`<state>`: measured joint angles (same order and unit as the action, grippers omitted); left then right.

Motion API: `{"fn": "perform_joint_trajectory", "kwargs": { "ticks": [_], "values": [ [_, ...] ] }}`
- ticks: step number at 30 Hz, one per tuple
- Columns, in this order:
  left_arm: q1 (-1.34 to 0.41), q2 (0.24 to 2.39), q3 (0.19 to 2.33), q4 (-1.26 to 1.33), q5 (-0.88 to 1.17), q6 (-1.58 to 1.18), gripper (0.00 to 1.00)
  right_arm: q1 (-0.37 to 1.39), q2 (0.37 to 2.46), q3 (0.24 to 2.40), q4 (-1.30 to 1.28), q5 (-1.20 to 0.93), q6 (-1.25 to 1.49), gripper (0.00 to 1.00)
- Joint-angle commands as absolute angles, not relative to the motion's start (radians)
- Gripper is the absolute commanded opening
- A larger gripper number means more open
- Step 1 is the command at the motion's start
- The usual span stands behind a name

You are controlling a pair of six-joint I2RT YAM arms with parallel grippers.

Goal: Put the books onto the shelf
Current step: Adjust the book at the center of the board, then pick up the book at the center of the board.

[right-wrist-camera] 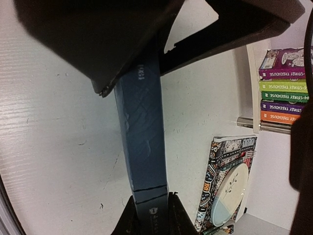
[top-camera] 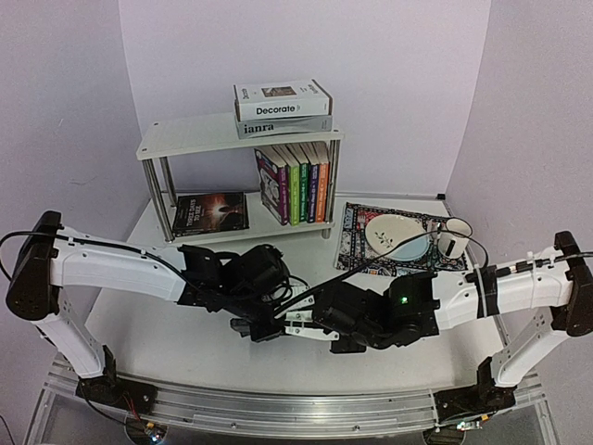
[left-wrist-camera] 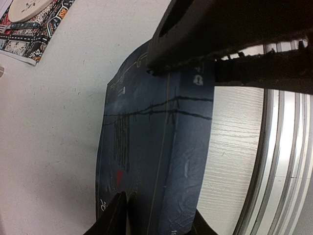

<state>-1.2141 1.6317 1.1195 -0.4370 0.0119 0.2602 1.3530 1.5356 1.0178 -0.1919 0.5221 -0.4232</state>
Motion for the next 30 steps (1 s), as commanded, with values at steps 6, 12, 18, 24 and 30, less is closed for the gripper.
{"fn": "perform_joint_trajectory", "kwargs": {
  "ticks": [6, 12, 18, 24, 30],
  "values": [
    [-1.225, 1.671, 1.205, -0.508, -0.081, 0.256, 0.33, 1.355, 1.534, 1.074, -0.148, 0.575, -0.413, 0.0],
    [-1.225, 1.659, 1.208, -0.529, -0.087, 0.259, 0.34, 1.355, 1.527, 1.072, -0.148, 0.568, -0.414, 0.0],
    [-1.225, 1.673, 1.219, -0.553, -0.099, 0.26, 0.03, 1.355, 1.524, 1.07, -0.148, 0.568, -0.415, 0.13],
    [-1.225, 1.661, 1.229, -0.564, -0.135, 0.259, 0.0, 1.355, 1.486, 1.051, -0.148, 0.545, -0.416, 0.61],
    [-1.225, 1.628, 1.244, -0.583, -0.196, 0.279, 0.0, 1.355, 1.397, 0.997, -0.145, 0.508, -0.417, 0.83]
  ]
}}
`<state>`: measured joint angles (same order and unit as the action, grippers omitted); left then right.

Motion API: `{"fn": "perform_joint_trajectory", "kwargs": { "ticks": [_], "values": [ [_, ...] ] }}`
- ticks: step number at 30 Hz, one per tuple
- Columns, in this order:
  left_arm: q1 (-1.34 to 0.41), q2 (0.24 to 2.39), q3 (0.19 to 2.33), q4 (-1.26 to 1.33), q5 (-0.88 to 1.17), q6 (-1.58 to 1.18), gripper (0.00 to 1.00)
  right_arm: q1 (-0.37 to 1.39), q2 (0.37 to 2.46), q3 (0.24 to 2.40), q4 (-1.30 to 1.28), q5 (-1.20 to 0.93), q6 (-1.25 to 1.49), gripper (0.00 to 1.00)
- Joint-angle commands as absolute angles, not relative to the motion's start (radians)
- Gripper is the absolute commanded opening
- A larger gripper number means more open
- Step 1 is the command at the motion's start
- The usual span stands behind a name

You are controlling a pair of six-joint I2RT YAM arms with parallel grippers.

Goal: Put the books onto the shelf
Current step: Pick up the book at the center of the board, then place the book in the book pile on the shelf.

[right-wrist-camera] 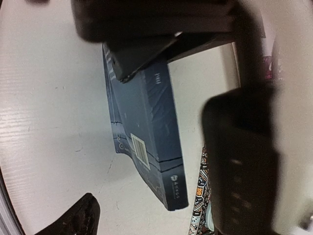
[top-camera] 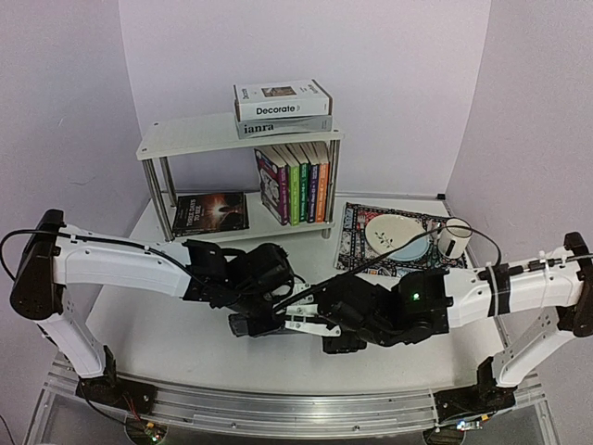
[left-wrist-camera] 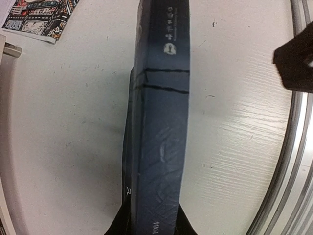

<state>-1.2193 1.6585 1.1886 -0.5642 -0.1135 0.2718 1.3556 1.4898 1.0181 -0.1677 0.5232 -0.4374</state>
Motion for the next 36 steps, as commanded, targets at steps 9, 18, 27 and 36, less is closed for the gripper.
{"fn": "perform_joint_trajectory", "kwargs": {
  "ticks": [9, 18, 27, 36],
  "values": [
    [-1.215, 1.523, 1.191, -0.591, -0.379, 0.446, 0.0, 1.355, 1.253, 0.883, -0.106, 0.511, -0.428, 0.92],
    [-1.079, 1.437, 1.186, -0.536, -0.606, 0.673, 0.0, 1.355, 1.204, 0.813, -0.023, 0.55, -0.456, 0.94],
    [-0.897, 1.328, 1.055, 0.033, -0.6, 1.017, 0.0, 1.355, 1.207, 0.798, 0.07, 0.484, -0.419, 0.94],
    [-0.753, 1.383, 1.041, 0.164, -0.429, 1.187, 0.0, 1.355, 1.181, 0.791, 0.087, 0.423, -0.406, 0.95]
  ]
}}
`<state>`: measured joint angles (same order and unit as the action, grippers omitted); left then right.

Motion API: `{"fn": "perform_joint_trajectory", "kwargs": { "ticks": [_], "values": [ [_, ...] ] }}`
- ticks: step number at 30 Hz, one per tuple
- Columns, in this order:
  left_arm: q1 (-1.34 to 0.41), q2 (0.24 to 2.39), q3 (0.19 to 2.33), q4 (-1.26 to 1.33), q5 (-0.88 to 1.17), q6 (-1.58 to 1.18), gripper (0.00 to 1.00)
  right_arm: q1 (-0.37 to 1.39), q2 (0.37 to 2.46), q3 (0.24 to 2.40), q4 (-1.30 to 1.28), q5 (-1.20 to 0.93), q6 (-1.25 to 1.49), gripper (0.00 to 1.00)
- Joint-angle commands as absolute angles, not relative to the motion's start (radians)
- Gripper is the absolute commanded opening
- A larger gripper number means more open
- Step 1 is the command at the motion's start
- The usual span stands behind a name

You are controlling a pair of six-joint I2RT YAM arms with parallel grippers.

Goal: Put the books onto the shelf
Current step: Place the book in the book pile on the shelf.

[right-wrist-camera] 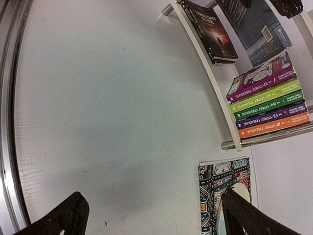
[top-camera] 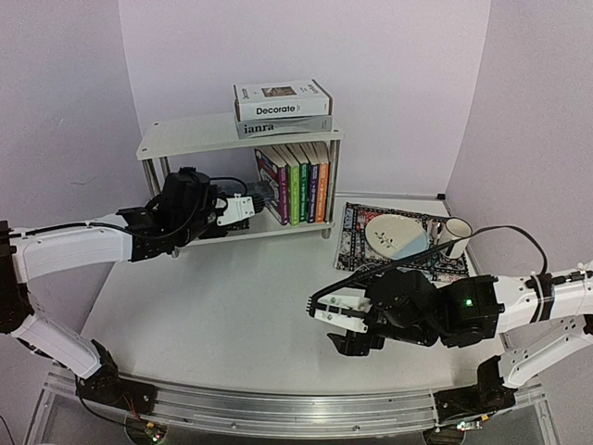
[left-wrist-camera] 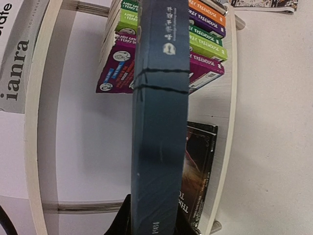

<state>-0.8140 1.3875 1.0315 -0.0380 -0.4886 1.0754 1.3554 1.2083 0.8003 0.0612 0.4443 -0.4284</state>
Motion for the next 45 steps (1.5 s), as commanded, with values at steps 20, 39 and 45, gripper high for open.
{"fn": "perform_joint_trajectory", "kwargs": {
  "ticks": [20, 39, 45],
  "values": [
    [-0.46, 1.594, 1.071, 0.267, -0.168, 1.278, 0.0, 1.354, 1.163, 0.791, 0.078, 0.446, -0.404, 0.98],
    [-0.384, 1.729, 1.137, 0.275, -0.067, 1.293, 0.0, 1.353, 1.193, 0.829, 0.058, 0.451, -0.396, 0.98],
    [-0.343, 1.752, 1.151, 0.274, -0.016, 1.266, 0.0, 1.353, 1.214, 0.855, 0.052, 0.447, -0.393, 0.98]
  ]
}}
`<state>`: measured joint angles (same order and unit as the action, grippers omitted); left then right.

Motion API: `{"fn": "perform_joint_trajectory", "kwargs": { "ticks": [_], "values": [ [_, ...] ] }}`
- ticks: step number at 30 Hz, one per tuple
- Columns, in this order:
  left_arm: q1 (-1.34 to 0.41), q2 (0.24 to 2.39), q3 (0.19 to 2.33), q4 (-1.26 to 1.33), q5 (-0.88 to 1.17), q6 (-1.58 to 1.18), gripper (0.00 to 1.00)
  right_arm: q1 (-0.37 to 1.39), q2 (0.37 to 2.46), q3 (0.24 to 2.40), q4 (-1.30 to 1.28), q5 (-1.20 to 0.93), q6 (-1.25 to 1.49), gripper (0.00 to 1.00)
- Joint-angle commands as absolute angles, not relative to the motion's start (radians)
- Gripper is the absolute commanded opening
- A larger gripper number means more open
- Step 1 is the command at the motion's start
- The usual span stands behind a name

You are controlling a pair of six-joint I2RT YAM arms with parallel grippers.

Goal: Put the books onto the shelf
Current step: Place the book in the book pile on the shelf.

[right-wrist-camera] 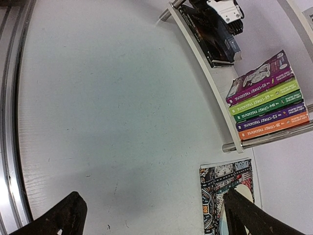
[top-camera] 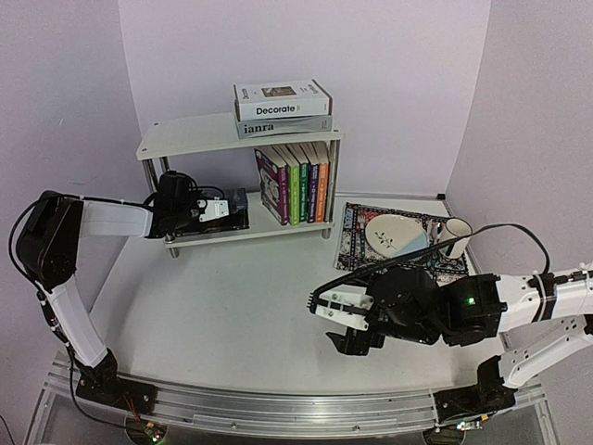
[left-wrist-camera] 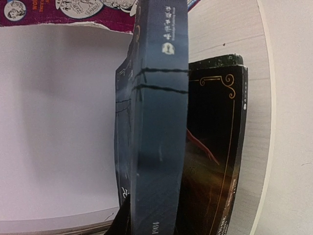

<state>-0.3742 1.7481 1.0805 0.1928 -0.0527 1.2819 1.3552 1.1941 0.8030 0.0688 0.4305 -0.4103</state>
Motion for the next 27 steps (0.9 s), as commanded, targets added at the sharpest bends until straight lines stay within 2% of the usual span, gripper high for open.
{"fn": "perform_joint_trajectory", "kwargs": {
  "ticks": [1, 12, 27],
  "values": [
    [-0.339, 1.758, 1.155, 0.274, -0.012, 1.265, 0.0, 1.353, 1.219, 0.859, 0.051, 0.443, -0.391, 0.98],
    [-0.297, 1.805, 1.195, 0.261, 0.073, 1.258, 0.0, 1.353, 1.253, 0.892, 0.039, 0.436, -0.384, 0.98],
    [-0.29, 1.857, 1.228, 0.147, 0.091, 1.326, 0.0, 1.351, 1.304, 0.916, 0.037, 0.426, -0.401, 0.98]
  ]
}}
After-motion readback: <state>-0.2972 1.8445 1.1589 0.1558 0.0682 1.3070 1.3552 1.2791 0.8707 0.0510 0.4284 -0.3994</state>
